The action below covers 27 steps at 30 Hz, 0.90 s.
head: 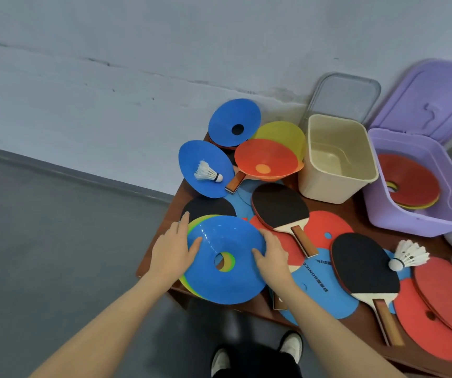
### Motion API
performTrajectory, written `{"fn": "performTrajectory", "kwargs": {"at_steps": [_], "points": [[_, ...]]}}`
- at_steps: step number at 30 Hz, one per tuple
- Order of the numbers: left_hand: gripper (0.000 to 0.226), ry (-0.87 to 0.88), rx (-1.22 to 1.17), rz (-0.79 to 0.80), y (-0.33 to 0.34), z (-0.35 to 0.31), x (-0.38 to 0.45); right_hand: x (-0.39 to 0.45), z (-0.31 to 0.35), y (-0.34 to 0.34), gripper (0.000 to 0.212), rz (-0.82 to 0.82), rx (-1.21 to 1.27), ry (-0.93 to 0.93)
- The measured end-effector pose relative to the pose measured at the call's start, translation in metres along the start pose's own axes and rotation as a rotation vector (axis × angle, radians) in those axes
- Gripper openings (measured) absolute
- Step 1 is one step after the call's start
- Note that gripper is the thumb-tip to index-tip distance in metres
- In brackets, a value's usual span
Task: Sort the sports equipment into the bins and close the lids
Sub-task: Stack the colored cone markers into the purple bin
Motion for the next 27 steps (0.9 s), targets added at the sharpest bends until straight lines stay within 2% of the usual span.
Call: {"fn": "performTrajectory", "kwargs": {"at_steps": [3, 7, 10, 12, 14, 18, 22, 27], "points": [[0.058, 0.038, 0.011, -0.056, 0.002, 0.002, -0.007, -0.001, 0.002, 0.007, 0.049, -0.021, 0.006, 0.014], [0.063, 0.019, 0.078, 0.014, 0.009, 0.006, -0.006, -0.002, 0.0, 0.015, 0.051, 0.014, -0.054, 0.04], [0.06, 0.068, 0.028, 0.05, 0.007, 0.0, 0.0, -0.004, 0.003, 0.015, 0.051, 0.047, 0.079, -0.015], [0.058, 0.103, -0.038, 0.006, -0.001, -0.012, 0.003, -0.009, 0.01, 0.002, 0.051, 0.016, 0.202, -0.051], [0.056, 0.13, -0.072, -0.065, -0.012, -0.028, 0.006, -0.012, 0.017, -0.016, 0.05, -0.017, 0.28, -0.079], [0.058, 0.216, -0.066, -0.196, -0.03, -0.071, 0.017, -0.01, 0.024, -0.064, 0.055, -0.141, 0.15, -0.173], [0.057, 0.309, -0.075, -0.269, -0.048, -0.124, 0.037, -0.007, 0.032, -0.122, 0.055, -0.214, 0.187, -0.281], [0.058, 0.425, -0.079, -0.317, -0.066, -0.214, 0.068, -0.004, 0.028, -0.215, 0.054, -0.415, 0.235, -0.36]]}}
Point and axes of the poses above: each hand's wrist, its own x-axis towards the middle knuckle, its own y-axis out of the palm, z = x × y, the point moved 8 cm from there along x, towards the middle knuckle, and after that the axes turned 12 degrees about x, right-handed, at the moved point
